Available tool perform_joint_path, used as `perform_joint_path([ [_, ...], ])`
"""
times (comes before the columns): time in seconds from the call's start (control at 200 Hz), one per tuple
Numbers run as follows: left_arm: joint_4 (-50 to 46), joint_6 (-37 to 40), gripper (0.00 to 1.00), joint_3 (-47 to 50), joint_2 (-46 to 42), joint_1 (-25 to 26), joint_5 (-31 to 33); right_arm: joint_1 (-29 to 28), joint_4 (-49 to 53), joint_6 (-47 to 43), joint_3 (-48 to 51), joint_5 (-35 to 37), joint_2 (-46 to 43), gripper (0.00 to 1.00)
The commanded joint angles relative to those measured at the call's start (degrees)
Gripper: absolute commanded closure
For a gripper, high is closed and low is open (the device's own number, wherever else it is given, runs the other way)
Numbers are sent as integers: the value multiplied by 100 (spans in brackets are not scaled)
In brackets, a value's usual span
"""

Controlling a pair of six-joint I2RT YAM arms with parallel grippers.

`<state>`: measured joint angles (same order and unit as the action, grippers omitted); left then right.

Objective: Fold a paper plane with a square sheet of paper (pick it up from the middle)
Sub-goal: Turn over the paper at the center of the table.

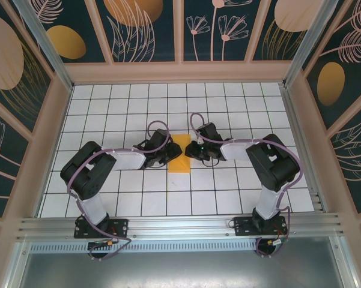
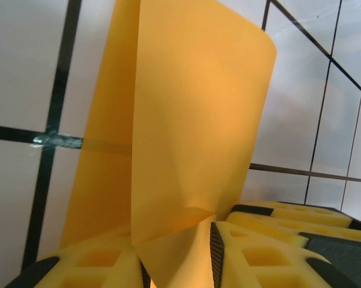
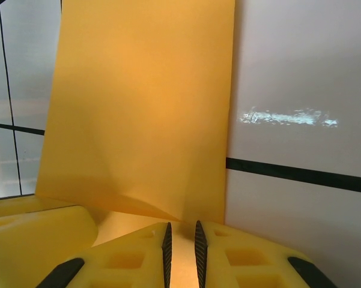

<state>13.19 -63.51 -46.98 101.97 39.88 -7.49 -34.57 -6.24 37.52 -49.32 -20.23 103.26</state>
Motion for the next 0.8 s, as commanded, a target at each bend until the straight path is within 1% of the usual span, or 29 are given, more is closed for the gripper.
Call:
perform_joint_path([
  [0.0, 349, 39, 70, 171, -230, 29, -50, 20, 253, 71, 108, -68, -61, 77],
  [0.13, 465, 99, 81, 242, -208, 27, -17, 47, 303, 63, 74, -100, -260, 76],
  [0.2, 545, 156, 89, 285, -224, 28, 40, 80, 410, 29, 18, -67, -493, 75],
  [0.29, 635, 307, 95, 338, -279, 29, 104, 99, 632, -75, -72, 108, -962, 68],
  [0.385, 439, 500, 99, 323, -343, 29, 263, 129, 965, -162, -130, 541, -1448, 57],
  [0.4, 381, 532, 99, 318, -505, 27, 297, 138, 1020, -181, -137, 619, -1518, 55],
  [0.49, -128, 781, 100, 261, -860, 28, 601, 190, 1301, -251, -92, 1106, -1916, 45],
  [0.615, -1193, 1279, 100, 54, -1493, 21, 1116, 287, 1519, -280, 89, 1756, -2424, 30],
  [0.67, -1756, 1487, 100, -76, -1785, 26, 1454, 288, 1551, -293, 199, 1950, -2635, 24],
  [0.685, -1902, 1535, 100, -104, -1863, 26, 1545, 441, 1561, -296, 227, 1995, -2690, 22],
  [0.711, -2143, 1636, 100, -169, -1989, 29, 1697, 496, 1574, -296, 278, 2061, -2776, 18],
  [0.751, -2489, 1784, 100, -262, -2178, 28, 1926, 558, 1590, -306, 333, 2084, -2910, 12],
  [0.796, -2867, 1921, 100, -374, -2387, 24, 2200, 605, 1591, -299, 417, 2280, -3059, 3],
])
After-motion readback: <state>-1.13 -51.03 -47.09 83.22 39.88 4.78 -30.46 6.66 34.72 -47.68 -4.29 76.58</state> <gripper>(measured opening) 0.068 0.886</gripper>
